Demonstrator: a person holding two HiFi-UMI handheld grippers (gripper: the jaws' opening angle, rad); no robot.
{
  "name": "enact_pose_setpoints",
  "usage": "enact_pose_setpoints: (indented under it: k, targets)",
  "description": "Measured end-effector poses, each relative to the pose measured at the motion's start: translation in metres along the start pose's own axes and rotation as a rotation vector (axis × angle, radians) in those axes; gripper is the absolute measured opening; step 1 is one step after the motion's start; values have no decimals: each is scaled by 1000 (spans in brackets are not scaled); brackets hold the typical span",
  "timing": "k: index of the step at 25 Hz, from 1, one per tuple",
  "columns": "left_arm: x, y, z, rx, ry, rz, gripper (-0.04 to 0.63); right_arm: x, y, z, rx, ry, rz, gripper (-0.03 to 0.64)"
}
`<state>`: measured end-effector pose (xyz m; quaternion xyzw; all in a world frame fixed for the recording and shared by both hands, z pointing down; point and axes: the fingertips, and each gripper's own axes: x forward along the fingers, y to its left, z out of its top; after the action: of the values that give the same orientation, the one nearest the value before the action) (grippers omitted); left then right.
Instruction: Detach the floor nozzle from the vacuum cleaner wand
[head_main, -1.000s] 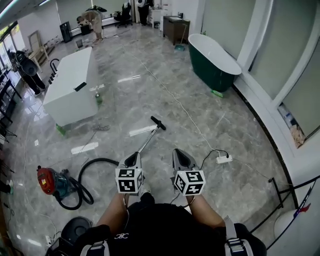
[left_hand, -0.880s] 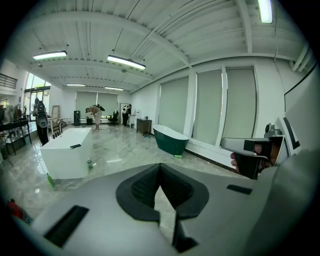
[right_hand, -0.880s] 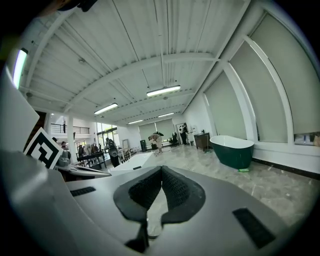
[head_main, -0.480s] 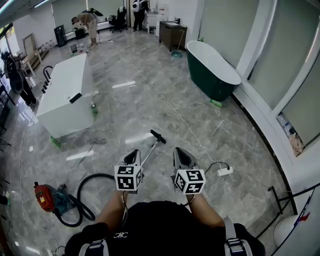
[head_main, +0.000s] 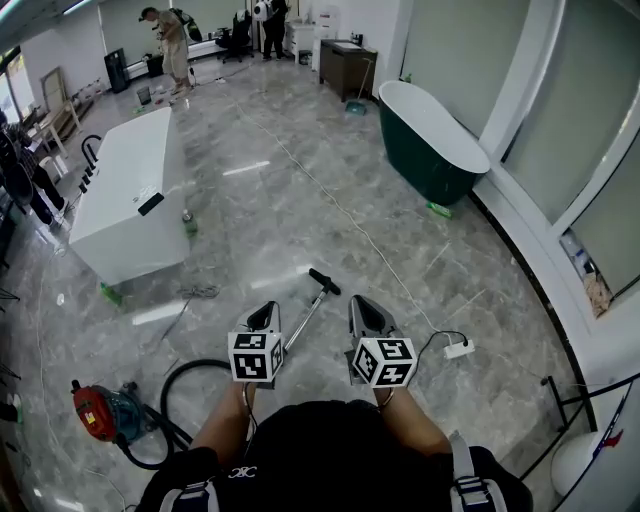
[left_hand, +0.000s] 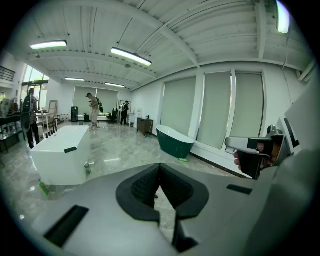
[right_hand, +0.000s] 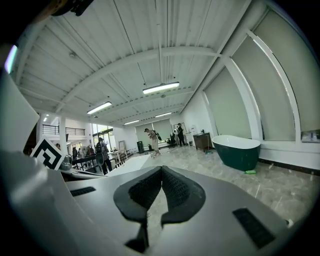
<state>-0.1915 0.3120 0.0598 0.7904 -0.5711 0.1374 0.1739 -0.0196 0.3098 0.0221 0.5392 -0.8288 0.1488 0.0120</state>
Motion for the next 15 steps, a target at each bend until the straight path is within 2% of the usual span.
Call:
enact_pose_setpoints:
  k: [6,15]
  targets:
    - [22,4,-5,5,23,-12,9,20,-11,-14,31,34,-7,15]
    - [71,3,17,38,13,-3,9,77,-41,5,49,0,33,15]
